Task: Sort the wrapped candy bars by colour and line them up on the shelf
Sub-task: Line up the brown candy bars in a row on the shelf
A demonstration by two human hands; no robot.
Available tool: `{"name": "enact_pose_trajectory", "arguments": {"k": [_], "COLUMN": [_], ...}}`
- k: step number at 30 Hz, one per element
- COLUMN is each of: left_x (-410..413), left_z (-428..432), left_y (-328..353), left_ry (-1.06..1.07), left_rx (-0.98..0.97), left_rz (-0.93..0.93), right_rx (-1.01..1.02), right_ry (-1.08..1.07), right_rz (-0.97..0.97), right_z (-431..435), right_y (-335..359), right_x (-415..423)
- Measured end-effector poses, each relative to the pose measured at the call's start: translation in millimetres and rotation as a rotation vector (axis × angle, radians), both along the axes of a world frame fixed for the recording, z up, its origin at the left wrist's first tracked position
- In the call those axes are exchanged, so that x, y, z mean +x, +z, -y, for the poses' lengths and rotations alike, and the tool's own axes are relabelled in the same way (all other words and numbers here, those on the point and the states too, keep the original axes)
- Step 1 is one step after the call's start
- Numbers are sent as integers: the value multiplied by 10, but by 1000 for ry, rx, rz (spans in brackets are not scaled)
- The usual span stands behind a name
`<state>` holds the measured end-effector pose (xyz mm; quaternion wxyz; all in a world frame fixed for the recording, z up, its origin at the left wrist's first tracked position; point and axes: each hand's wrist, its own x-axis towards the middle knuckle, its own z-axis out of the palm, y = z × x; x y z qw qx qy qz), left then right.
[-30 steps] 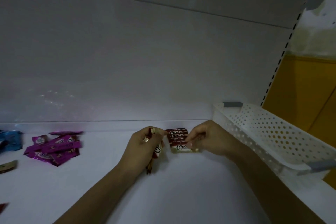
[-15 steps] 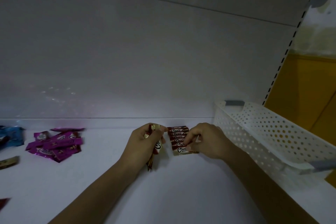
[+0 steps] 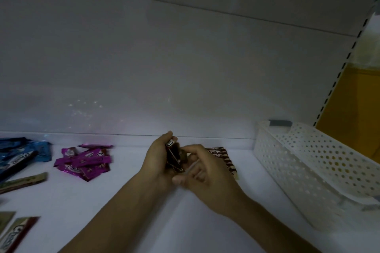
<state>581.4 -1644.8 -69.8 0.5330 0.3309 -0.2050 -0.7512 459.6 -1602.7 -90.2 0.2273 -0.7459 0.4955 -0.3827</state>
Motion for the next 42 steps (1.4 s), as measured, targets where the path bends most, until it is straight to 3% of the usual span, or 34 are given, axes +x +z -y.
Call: {"name": "enact_pose_trajectory", "arguments": {"k": [7,13,20,26,31,33,38,42], "left_x": [-39,-97,-173,-70,-56,-79,-90,-112], "left_z": [-8,-70,-98,-31,-22,-33,-58,-59], "left_y": [-50,-130,-247,-211,-212,-223,-233,-268], "left_ry": [-175,-297,-156,25,-4,-5,19,30], "left_rx": [-85,-141,-284,-232,-259,-298,-353,-369], "left_rz": [-79,-35,168,246,321,348,400,448], "right_rx": [-83,84,266,290,371,342,252,263], "right_ry": [-173,-301,-282,-386,-217,-210,-207,-85], "right_rz": [123,404,579,674,810,769,415,-27], "right_z": [58,89,81,119,125,118,42,-114], "right_y": [38,115,167,240,278,297,418,292], "right_x": [-80,-226,-274,-431,-463,-448,-547,-706]}}
